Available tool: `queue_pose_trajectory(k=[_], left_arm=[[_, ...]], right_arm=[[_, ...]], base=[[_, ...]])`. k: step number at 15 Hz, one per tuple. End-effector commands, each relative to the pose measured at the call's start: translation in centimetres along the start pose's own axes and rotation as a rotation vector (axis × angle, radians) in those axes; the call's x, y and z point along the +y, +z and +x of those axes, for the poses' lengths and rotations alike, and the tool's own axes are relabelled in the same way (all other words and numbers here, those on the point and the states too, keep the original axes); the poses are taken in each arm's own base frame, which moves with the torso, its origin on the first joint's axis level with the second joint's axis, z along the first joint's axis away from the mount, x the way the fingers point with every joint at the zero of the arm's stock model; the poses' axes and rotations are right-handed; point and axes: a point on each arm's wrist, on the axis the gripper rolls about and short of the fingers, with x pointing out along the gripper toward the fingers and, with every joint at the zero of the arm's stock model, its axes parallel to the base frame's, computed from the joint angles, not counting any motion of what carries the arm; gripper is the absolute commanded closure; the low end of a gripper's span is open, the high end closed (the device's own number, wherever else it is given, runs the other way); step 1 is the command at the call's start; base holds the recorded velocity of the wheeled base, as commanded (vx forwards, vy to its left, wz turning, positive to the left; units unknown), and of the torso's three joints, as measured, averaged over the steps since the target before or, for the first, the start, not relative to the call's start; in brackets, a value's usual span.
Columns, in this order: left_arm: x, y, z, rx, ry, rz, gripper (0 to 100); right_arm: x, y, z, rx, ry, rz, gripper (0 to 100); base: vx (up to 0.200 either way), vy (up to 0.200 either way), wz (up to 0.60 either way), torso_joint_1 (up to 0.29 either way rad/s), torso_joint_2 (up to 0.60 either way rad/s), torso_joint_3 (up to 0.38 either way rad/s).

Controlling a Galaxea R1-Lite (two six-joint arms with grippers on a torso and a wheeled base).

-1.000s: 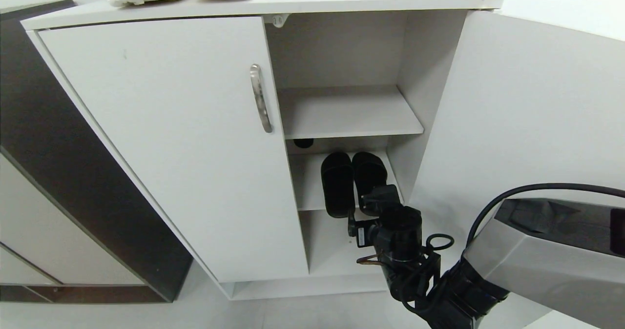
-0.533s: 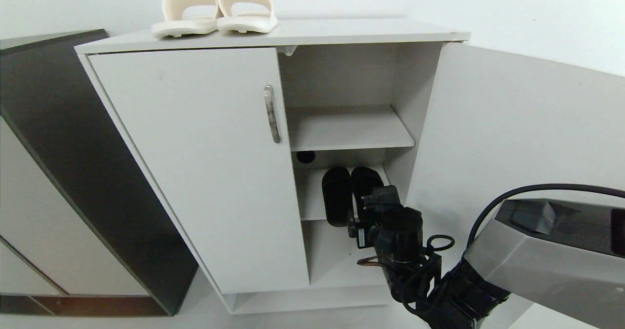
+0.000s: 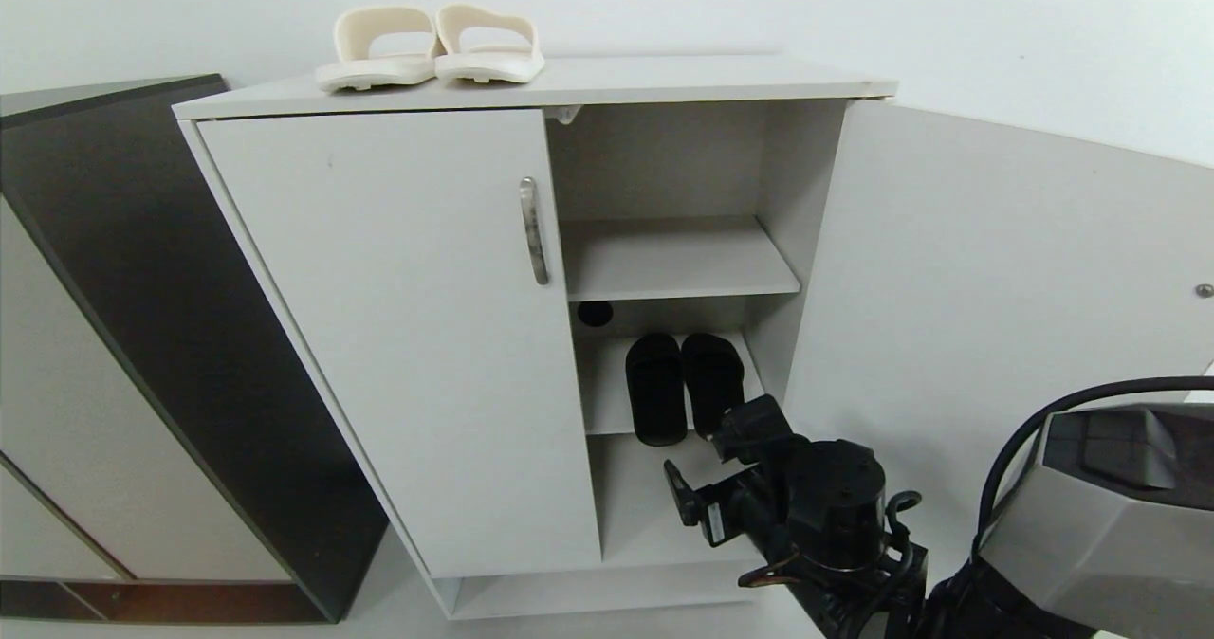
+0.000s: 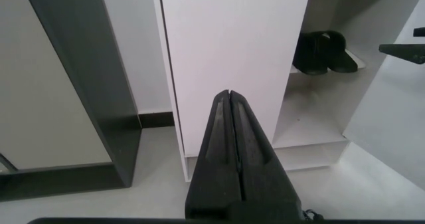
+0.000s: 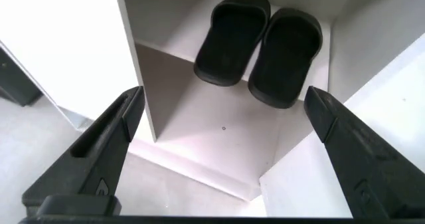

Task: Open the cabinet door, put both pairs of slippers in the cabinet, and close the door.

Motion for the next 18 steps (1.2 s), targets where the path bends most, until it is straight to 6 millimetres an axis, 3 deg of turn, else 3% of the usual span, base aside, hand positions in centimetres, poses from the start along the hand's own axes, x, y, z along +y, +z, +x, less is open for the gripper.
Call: queue_pose_trajectory(k=[1,18], left_arm=[[0.0,0.0,0.0,0.001,0.000,0.000,100],[0.0,0.0,0.0,0.001,-0.001,-0.002,100]], right_arm=[[0.0,0.0,-0.2,0.000,0.007,0.001,0],[-1.5,-1.3,0.4,-0.022,0.021,-0.011,0]], base=[[0.000,0.000,0.00,0.000,0.00,0.000],[0.000,0.188,0.00,0.003,0.00,0.003]])
